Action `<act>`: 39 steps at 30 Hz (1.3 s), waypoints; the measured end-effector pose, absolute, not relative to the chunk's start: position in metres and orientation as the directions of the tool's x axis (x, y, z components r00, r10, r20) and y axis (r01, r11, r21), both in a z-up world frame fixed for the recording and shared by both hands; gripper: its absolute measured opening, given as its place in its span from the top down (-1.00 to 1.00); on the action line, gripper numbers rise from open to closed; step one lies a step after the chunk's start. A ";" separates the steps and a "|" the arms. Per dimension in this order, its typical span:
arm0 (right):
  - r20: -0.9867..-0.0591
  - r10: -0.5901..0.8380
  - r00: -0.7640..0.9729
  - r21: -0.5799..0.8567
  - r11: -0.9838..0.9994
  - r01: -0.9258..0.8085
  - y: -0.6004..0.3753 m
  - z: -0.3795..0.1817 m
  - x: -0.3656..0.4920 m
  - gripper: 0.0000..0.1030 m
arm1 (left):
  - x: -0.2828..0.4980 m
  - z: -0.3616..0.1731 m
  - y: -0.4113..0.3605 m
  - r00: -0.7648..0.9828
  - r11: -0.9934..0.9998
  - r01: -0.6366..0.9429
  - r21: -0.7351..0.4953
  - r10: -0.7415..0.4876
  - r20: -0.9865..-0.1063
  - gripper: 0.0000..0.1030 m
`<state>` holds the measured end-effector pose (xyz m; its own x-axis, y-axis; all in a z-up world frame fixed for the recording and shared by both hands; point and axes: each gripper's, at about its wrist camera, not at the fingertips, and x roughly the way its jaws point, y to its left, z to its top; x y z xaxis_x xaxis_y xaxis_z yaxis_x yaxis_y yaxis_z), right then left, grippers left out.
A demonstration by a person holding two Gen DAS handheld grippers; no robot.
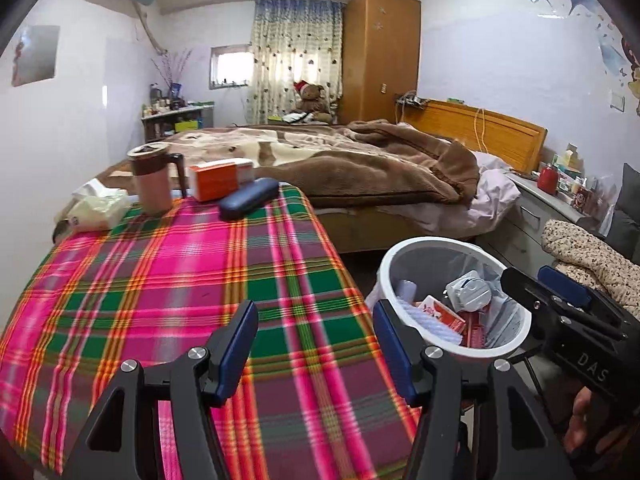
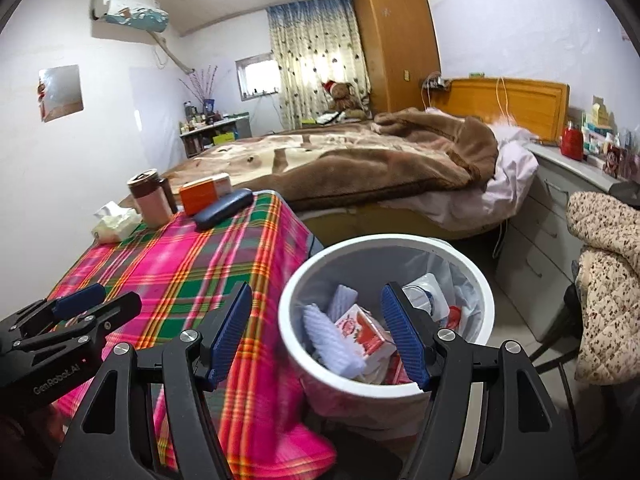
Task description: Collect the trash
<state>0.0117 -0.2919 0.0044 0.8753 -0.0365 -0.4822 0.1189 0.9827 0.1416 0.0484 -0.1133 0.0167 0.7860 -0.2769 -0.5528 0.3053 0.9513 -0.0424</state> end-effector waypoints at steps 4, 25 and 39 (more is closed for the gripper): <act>-0.460 -0.072 0.885 0.109 0.985 0.136 -0.284 0.006 0.004 -0.33 | 0.036 0.015 -0.105 0.807 0.968 0.253 0.005 -0.208 -0.553 -0.16; -0.448 -0.040 0.893 0.121 0.987 0.105 -0.265 -0.001 -0.013 -0.33 | 0.009 0.015 -0.082 0.848 0.984 0.177 0.006 -0.149 -0.509 -0.16; -0.455 -0.032 0.890 0.130 0.986 0.102 -0.265 -0.003 -0.015 -0.33 | 0.009 0.015 -0.081 0.849 0.985 0.171 -0.001 -0.148 -0.508 -0.16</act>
<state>-0.0147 -0.2647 -0.0026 0.8898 -0.0319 -0.4552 0.1016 0.9864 0.1295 0.0090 -0.0815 0.0154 0.8487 -0.1480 -0.5077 0.1713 0.9852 -0.0009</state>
